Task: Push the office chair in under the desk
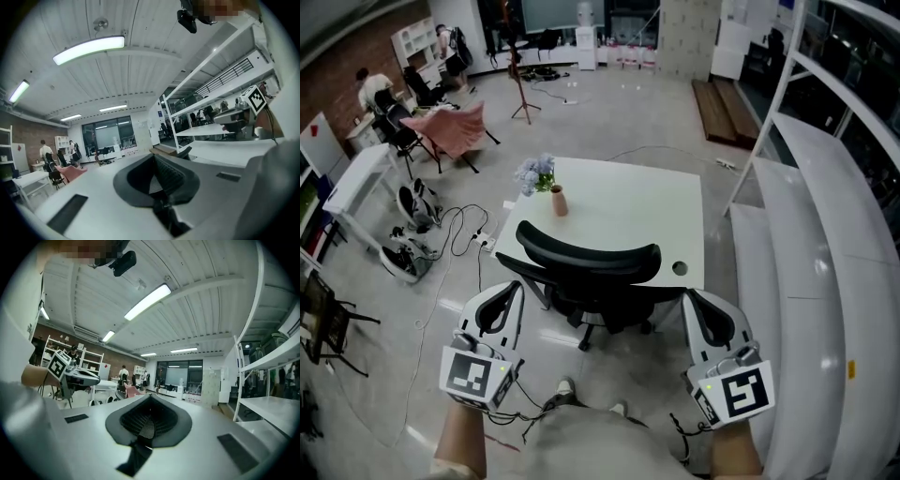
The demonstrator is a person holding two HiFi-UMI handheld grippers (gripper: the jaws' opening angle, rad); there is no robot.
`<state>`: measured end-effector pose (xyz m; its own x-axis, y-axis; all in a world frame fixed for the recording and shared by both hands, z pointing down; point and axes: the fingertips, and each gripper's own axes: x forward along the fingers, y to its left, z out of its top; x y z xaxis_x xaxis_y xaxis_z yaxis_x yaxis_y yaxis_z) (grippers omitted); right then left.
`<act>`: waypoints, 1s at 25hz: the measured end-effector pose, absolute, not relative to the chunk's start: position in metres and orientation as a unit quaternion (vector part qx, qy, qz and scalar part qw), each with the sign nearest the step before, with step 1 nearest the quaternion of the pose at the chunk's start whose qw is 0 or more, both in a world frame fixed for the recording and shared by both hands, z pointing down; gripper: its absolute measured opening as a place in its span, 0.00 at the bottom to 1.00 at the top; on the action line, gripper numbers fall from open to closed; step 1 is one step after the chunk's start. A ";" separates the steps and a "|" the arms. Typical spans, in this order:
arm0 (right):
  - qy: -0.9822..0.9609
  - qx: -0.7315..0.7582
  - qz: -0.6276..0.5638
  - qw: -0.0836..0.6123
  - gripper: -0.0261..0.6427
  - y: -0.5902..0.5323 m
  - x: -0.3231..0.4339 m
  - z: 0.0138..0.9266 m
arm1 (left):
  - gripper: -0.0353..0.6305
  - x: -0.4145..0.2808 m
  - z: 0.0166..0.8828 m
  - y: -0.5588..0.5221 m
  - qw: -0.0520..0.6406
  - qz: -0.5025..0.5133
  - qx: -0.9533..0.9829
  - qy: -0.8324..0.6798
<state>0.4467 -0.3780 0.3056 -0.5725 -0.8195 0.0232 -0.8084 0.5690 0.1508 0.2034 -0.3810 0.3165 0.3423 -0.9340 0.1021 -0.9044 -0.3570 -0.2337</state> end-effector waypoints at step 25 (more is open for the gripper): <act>-0.878 0.472 -0.067 0.038 0.05 -0.355 0.389 0.282 | 0.06 0.179 0.293 -0.369 0.122 -0.100 -0.849 0.504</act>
